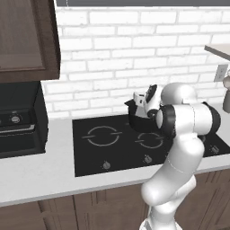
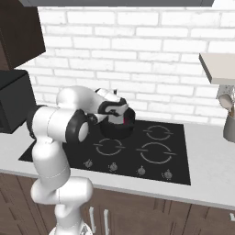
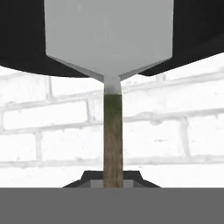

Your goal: Put the lime and bell pepper in the pot. Retrieve the spatula and lightly stir the vegetables in the pot.

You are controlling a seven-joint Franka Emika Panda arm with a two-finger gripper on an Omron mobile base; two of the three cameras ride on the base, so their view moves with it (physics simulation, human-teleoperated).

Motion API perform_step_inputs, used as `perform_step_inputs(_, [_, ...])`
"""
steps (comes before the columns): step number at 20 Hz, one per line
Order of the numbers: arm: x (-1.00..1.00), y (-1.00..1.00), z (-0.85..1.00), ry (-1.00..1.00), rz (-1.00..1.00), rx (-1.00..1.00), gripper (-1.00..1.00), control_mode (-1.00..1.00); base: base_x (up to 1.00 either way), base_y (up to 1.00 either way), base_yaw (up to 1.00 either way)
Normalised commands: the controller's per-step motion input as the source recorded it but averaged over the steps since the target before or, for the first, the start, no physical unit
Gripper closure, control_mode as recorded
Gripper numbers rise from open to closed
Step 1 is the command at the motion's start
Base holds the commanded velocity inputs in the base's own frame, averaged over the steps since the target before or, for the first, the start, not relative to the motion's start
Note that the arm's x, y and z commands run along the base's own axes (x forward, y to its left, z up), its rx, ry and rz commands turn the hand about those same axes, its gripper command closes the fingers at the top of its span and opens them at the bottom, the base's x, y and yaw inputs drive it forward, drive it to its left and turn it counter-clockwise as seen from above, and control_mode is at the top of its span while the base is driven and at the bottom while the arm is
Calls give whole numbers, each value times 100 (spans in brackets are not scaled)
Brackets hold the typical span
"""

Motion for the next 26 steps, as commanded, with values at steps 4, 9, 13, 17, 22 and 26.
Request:
perform_step_inputs(4, [15,0,0,-20,0,0,100,-100,0,0,0])
perform_step_inputs(9, [6,0,0,-6,0,0,100,-100,0,0,0])
perform_step_inputs(13, [-5,0,6,-7,0,0,100,-100,0,0,0])
perform_step_inputs(17, [-44,-1,29,2,0,0,100,-100,0,0,0])
perform_step_inputs(22, [-35,0,31,3,0,1,100,-100,0,0,0])
perform_step_inputs(26, [-4,-8,31,24,0,2,100,-100,0,0,0])
